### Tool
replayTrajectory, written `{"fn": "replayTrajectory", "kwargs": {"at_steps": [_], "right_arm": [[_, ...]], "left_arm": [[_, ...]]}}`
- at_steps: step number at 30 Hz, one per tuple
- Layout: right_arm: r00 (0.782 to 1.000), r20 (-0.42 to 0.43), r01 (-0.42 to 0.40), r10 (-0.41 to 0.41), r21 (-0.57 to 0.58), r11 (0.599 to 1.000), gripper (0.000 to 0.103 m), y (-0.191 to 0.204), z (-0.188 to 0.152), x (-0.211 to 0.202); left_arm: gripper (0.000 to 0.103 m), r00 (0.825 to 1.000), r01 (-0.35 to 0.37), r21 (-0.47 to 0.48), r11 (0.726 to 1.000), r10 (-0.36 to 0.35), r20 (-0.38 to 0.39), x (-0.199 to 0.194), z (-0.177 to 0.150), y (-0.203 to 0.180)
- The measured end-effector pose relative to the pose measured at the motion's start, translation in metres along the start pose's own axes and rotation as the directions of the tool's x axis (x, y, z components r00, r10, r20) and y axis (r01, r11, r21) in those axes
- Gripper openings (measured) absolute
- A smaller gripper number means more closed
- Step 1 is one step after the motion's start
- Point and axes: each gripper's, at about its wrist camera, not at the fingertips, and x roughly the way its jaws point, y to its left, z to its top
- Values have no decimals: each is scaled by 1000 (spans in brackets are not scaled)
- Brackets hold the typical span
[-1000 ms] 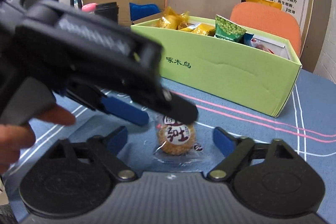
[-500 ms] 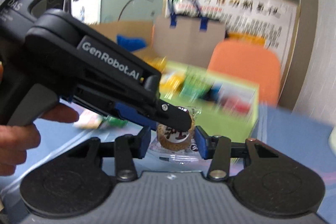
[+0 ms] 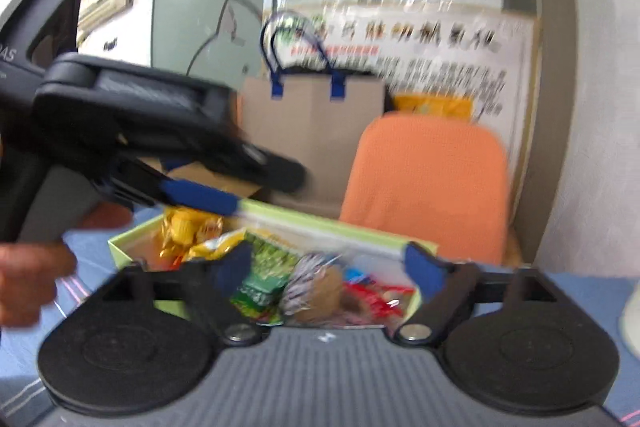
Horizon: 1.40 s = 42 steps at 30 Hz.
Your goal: Organize snacks
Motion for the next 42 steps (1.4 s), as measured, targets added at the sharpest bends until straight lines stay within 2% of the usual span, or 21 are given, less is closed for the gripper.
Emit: {"fn": "replayTrajectory", "kwargs": {"at_steps": [4, 7, 9, 13, 16, 17, 20, 21, 22, 24, 27, 30, 33, 35, 36, 37, 39, 41, 42], "right_arm": [[1000, 26, 12, -11, -43, 999, 93, 12, -9, -30], [1000, -13, -20, 19, -58, 998, 93, 27, -21, -38], [998, -50, -49, 46, -59, 997, 93, 39, -32, -44], [981, -136, -145, 135, -70, 987, 93, 79, -58, -49], [955, -192, -246, 225, -93, 965, 93, 112, -65, -38], [943, -209, -285, 259, -102, 953, 93, 124, -66, -34], [893, -251, -408, 374, -100, 907, 93, 159, -66, -17], [874, -271, -438, 404, -75, 896, 93, 166, -66, -8], [863, -287, -447, 415, -53, 893, 93, 172, -67, 2], [867, -307, -421, 391, -33, 907, 93, 181, -65, 17], [900, -290, -363, 326, -83, 928, 93, 186, -61, 26], [913, -283, -307, 294, -1, 952, 93, 173, -57, 38], [894, -288, -323, 343, 116, 939, 93, 163, -55, 55], [878, -305, -349, 370, 122, 929, 93, 166, -55, 67], [879, -316, -339, 358, 114, 934, 93, 169, -55, 72], [878, -327, -334, 350, 107, 936, 93, 171, -56, 76], [859, -348, -358, 377, 120, 926, 93, 175, -58, 80], [845, -354, -390, 401, 107, 915, 93, 179, -59, 76], [833, -352, -417, 427, 107, 903, 91, 180, -59, 71]], "left_arm": [[75, 998, -32, 43, 999, 30, 61, -35, -7, -2], [78, 997, -62, 49, 997, 59, 55, -60, -26, 6], [78, 991, -120, 49, 992, 117, 58, -77, -40, 17], [78, 966, -254, 25, 967, 252, 63, -114, -59, 54], [77, 940, -338, -49, 940, 340, 31, -130, -64, 90], [77, 937, -348, -75, 935, 350, 16, -134, -65, 102], [73, 948, -318, -136, 938, 313, -54, -129, -68, 136], [71, 954, -300, -152, 942, 290, -80, -124, -68, 145], [66, 957, -283, -158, 946, 268, -109, -115, -66, 153], [61, 954, -281, -186, 942, 251, -166, -106, -66, 169], [60, 955, -264, -188, 946, 230, -187, -99, -67, 181], [59, 961, -237, -155, 959, 209, -181, -95, -67, 180], [56, 958, -240, -170, 956, 204, -201, -85, -68, 186], [56, 959, -214, -189, 958, 170, -226, -77, -68, 190], [56, 958, -209, -197, 958, 159, -240, -73, -69, 190], [56, 953, -214, -195, 957, 161, -255, -70, -71, 190], [56, 949, -226, -166, 960, 179, -260, -69, -74, 186], [52, 946, -223, -146, 964, 178, -271, -67, -78, 179], [43, 946, -197, -148, 969, 148, -289, -66, -80, 175]]}}
